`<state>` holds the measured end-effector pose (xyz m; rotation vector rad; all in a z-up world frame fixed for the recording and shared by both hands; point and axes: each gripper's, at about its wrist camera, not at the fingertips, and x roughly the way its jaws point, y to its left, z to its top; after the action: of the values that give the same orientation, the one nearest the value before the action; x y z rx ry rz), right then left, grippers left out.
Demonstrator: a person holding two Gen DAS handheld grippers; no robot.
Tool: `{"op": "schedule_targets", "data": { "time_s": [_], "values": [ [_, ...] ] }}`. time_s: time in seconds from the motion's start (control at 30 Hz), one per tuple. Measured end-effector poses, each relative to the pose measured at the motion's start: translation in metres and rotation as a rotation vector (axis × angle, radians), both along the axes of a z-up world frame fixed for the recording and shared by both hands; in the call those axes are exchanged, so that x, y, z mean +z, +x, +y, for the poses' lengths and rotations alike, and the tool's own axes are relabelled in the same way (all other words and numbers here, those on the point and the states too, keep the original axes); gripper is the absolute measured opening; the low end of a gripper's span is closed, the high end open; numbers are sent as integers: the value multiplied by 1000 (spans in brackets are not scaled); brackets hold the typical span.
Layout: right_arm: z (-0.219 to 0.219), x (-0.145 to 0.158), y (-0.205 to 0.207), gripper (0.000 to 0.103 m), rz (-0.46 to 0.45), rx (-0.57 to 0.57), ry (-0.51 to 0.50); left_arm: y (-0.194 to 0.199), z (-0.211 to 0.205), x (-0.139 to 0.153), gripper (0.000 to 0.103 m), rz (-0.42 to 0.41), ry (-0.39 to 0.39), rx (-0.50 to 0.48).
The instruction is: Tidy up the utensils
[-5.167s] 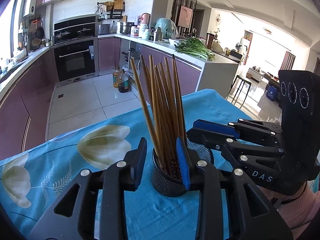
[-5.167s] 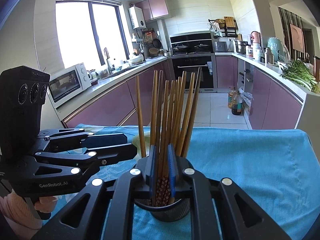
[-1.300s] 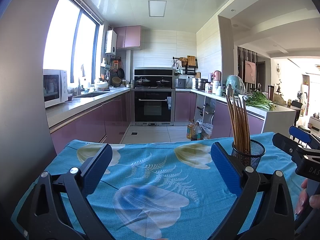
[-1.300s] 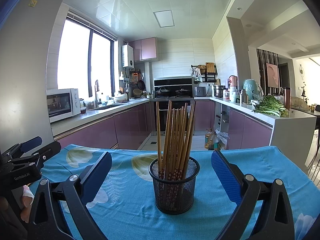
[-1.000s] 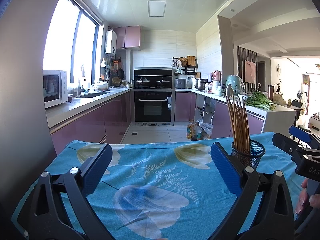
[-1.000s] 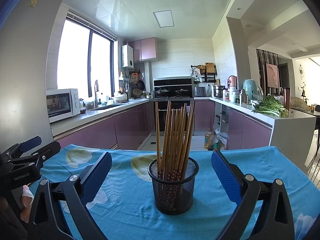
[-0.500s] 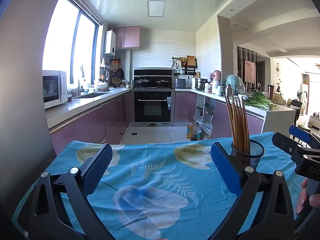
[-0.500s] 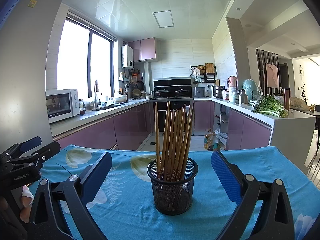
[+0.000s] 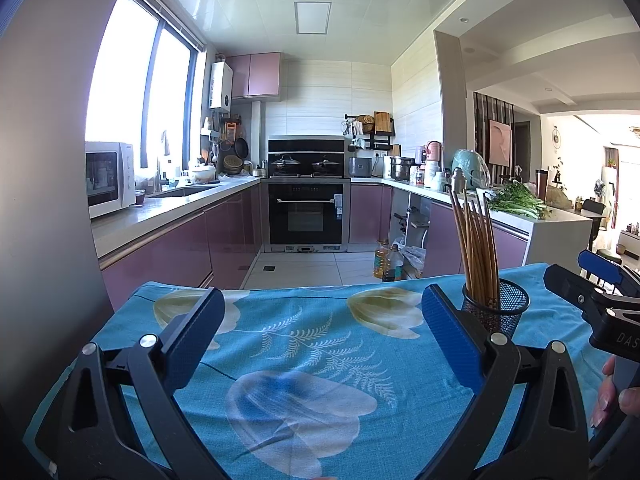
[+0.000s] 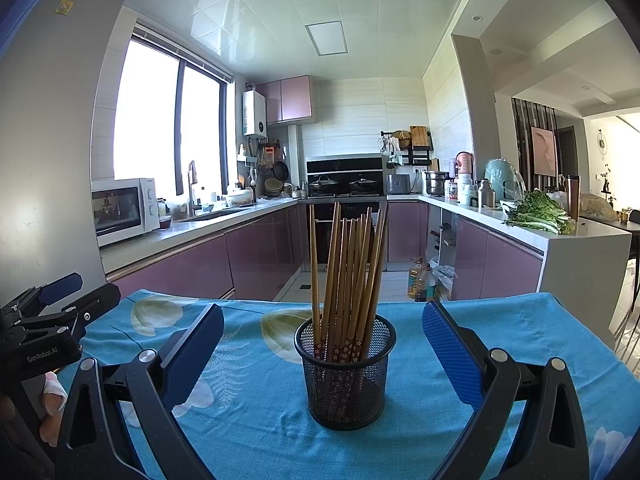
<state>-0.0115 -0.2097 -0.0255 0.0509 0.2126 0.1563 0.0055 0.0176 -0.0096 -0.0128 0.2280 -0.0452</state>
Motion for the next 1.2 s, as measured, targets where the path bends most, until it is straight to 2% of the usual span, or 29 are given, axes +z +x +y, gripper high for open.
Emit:
{"op": "schedule_targets", "data": {
  "time_s": [1.2],
  "values": [
    [1, 2, -1, 96, -1, -8, 2, 0, -1, 0, 97, 0, 4, -1]
  ]
}}
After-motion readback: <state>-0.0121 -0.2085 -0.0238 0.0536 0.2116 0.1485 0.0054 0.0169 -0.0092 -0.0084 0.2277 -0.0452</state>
